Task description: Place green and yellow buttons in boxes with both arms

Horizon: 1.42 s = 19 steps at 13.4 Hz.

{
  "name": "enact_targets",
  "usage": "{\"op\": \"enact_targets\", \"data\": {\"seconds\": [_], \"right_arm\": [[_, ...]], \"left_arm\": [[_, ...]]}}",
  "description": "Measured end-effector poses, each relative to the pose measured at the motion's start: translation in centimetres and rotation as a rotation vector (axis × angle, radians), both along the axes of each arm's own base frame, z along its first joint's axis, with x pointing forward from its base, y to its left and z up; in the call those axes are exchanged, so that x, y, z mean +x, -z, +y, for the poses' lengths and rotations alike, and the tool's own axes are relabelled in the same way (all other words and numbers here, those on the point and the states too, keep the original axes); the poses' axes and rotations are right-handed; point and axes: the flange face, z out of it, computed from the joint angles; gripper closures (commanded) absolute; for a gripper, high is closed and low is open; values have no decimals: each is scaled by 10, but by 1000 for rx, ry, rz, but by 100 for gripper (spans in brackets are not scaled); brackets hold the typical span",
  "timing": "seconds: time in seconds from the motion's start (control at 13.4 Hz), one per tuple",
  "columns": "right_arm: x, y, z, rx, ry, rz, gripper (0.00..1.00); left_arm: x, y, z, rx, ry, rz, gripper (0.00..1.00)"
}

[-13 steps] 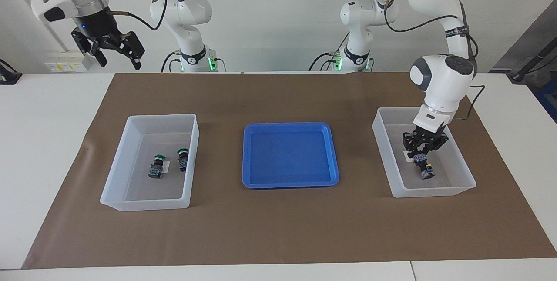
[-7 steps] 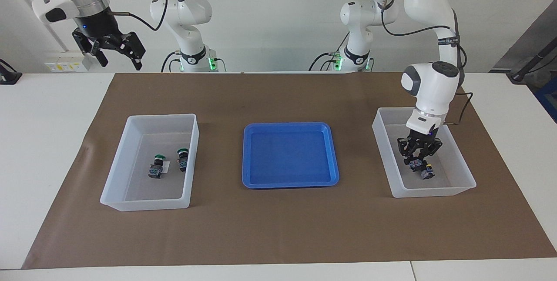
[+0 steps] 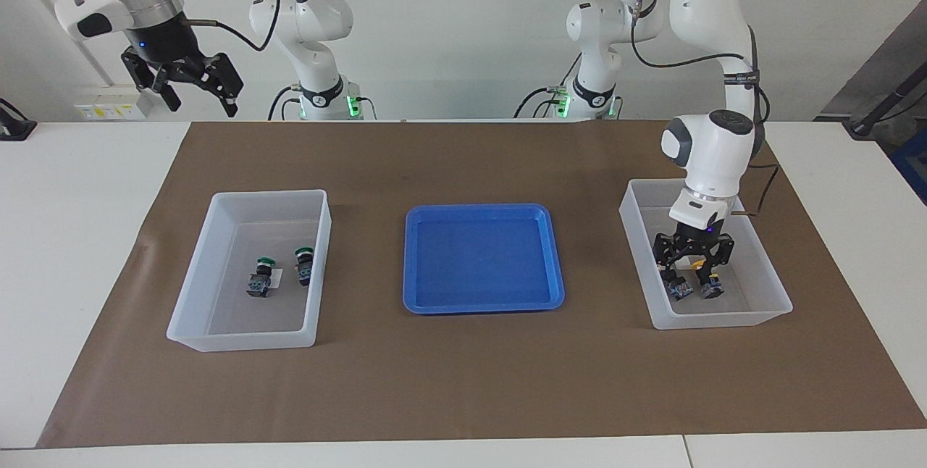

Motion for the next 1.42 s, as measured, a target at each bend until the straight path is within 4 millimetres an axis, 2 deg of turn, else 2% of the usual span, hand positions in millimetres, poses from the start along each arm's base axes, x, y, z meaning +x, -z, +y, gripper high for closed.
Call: {"op": "enact_targets", "data": {"seconds": [0.15, 0.3, 0.6, 0.75, 0.9, 0.97, 1.2, 1.42], "right_arm": [[0, 0, 0, 0, 0, 0, 0], [0, 0, 0, 0, 0, 0, 0], [0, 0, 0, 0, 0, 0, 0], [0, 0, 0, 0, 0, 0, 0], [0, 0, 0, 0, 0, 0, 0], [0, 0, 0, 0, 0, 0, 0], [0, 0, 0, 0, 0, 0, 0], [0, 0, 0, 0, 0, 0, 0]], "left_arm": [[-2, -34, 0, 1, 1, 78, 0], [-9, -79, -2, 2, 4, 162, 0], [-34, -165, -18, -3, 3, 233, 0], [-48, -201, -46, -7, 4, 264, 0], [-52, -238, -78, -15, -1, 258, 0], [-53, -253, -87, -17, 0, 256, 0], [-45, -280, -86, -17, -5, 299, 0], [-39, -277, -82, -14, -12, 345, 0]]}}
